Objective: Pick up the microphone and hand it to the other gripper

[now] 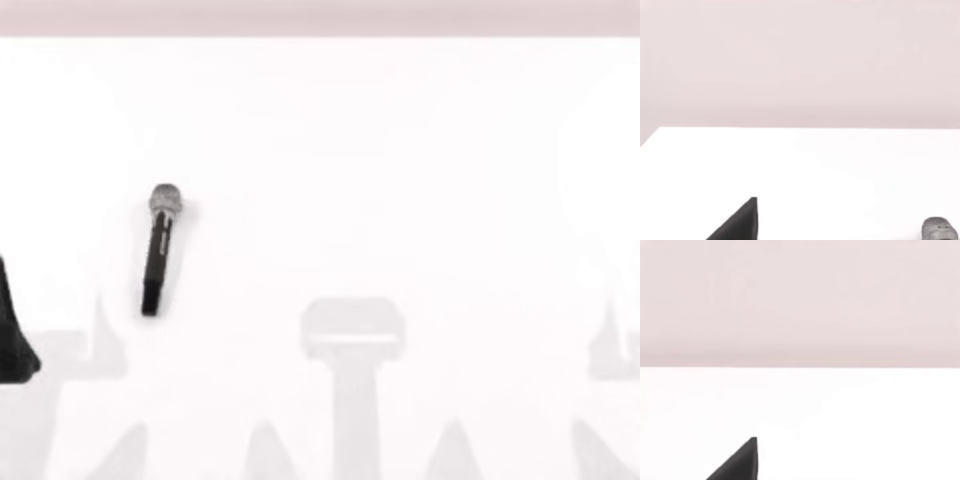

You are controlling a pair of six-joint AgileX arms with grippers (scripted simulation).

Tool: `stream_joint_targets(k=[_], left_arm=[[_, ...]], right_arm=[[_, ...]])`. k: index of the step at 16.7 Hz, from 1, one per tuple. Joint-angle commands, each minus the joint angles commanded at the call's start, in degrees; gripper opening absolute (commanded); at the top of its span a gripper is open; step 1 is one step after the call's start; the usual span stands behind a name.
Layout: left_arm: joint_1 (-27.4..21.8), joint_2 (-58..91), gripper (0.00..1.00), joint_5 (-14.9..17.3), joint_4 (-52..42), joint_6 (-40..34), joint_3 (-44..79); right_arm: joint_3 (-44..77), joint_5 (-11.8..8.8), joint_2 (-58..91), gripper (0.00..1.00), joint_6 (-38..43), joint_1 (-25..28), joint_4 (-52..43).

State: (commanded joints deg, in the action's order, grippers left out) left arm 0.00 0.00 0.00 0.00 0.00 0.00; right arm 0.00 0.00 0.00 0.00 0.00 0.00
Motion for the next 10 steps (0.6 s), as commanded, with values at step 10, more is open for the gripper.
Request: stream_joint_targets(k=[10], left_arm=[[-3.9, 21.5, 1.0, 0.7, -12.6, -2.9, 18.3]], right_arm=[[0.0, 0.0, 0.0, 1.0, 0.0, 0.0, 0.0]])
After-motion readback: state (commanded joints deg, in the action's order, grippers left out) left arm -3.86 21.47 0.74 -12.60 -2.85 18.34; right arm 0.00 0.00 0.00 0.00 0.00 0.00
